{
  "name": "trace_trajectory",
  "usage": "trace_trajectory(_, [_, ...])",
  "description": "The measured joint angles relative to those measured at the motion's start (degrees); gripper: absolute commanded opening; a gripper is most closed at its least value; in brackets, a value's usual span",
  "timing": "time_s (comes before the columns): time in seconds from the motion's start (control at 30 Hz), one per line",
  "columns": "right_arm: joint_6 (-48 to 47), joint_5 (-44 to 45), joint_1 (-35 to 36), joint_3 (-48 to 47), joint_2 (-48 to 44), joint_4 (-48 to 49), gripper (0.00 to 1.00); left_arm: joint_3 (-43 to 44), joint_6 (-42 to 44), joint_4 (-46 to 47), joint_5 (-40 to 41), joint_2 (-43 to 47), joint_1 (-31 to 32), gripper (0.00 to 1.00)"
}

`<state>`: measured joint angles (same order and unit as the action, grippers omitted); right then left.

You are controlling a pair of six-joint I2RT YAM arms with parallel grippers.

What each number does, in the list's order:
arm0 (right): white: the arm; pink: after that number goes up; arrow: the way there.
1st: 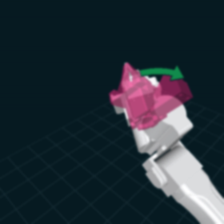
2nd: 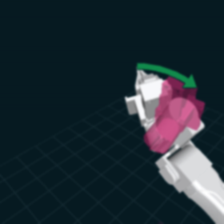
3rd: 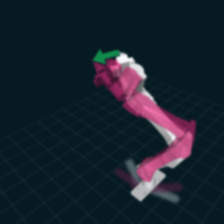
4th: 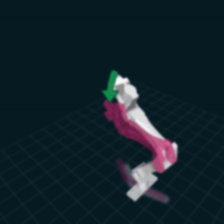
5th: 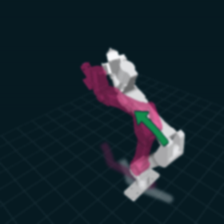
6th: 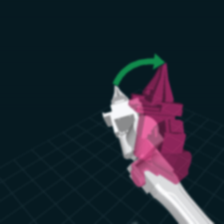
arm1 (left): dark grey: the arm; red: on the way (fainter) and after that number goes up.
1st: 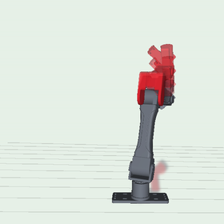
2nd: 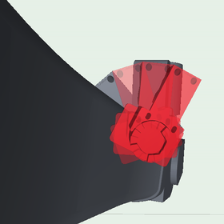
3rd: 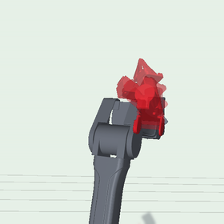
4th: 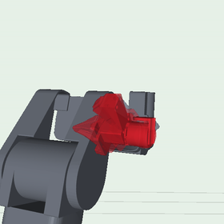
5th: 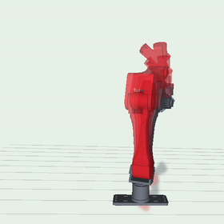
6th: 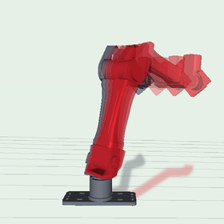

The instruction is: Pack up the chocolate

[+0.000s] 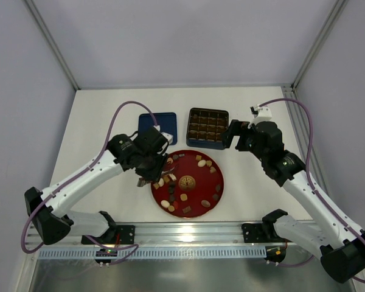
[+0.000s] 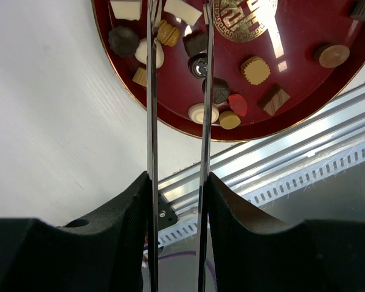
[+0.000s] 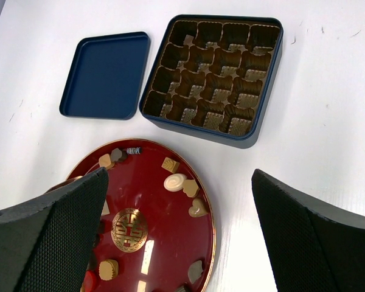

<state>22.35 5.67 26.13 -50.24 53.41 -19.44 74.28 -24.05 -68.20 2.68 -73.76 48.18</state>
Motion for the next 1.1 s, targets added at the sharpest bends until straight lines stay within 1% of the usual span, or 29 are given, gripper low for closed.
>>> trace_trajectory(0.2, [0.0,0.0,0.0,0.0,0.1,0.0,1.0,-1.8,0.0,-0.6,-0.2,0.5,0.2,0.43])
trace_trajectory(0.5, [0.0,0.1,0.0,0.0,0.6,0.0,1.0,-2.1,0.3,-0.6,-0.4,0.3,0.6,0.43])
trace_trajectory(1.1, [0.0,0.2,0.0,0.4,0.6,0.0,1.0,-2.4,1.2,0.5,-0.5,-3.2,0.9,0.43])
